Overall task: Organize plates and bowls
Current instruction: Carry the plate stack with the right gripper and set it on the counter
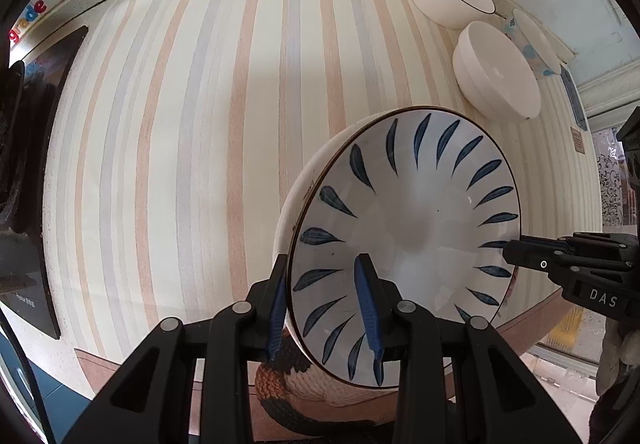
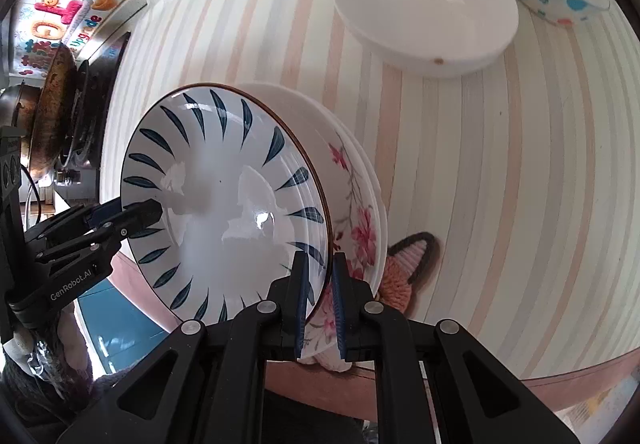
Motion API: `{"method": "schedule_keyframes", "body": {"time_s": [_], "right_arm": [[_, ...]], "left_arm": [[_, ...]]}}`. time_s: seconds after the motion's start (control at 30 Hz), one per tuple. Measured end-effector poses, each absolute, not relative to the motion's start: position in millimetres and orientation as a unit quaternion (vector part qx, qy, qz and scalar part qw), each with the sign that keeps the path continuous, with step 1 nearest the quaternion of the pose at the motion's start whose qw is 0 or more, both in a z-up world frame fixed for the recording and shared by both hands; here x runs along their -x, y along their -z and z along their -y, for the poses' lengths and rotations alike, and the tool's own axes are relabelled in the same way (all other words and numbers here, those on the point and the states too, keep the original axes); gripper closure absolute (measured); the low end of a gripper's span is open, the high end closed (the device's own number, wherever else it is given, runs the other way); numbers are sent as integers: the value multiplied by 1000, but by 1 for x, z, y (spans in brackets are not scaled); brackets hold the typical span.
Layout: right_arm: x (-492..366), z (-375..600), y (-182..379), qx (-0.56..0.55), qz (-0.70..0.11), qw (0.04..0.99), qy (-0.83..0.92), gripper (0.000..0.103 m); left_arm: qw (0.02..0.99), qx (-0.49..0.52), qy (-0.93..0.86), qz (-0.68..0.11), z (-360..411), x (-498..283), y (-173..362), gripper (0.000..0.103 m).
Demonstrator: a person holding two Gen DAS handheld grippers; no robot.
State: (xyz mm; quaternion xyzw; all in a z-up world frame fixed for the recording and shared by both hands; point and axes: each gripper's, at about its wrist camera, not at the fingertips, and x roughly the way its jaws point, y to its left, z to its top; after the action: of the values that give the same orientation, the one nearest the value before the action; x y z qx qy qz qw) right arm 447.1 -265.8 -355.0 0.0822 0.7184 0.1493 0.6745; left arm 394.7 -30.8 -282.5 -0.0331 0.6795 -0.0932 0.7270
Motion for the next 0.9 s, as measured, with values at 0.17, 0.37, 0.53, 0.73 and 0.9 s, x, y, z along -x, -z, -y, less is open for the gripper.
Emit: {"method": "schedule_keyframes", "body": {"time_s": [0.17,0.37,0.53,0.73,0.9], "right_arm": [[-448,270,364,-82,-722,670,-150,90],[-450,270,371,-79,-725,668,-151,90],[-452,270,371,-85,-721,670,-157,90],[-451,280,368,-101,-718,670,-161,88],[-446,291,364,-125,-709,676,-158,87]], "left_arm": [[727,28,90,-680,38,-397,287,74],[730,14,78,-679,49,-395,292,74],[734,13,68,-676,54,-391,294,74],[729,40,56,-681,55,-384,301,73],[727,66,45,-682,48,-382,298,73]]}}
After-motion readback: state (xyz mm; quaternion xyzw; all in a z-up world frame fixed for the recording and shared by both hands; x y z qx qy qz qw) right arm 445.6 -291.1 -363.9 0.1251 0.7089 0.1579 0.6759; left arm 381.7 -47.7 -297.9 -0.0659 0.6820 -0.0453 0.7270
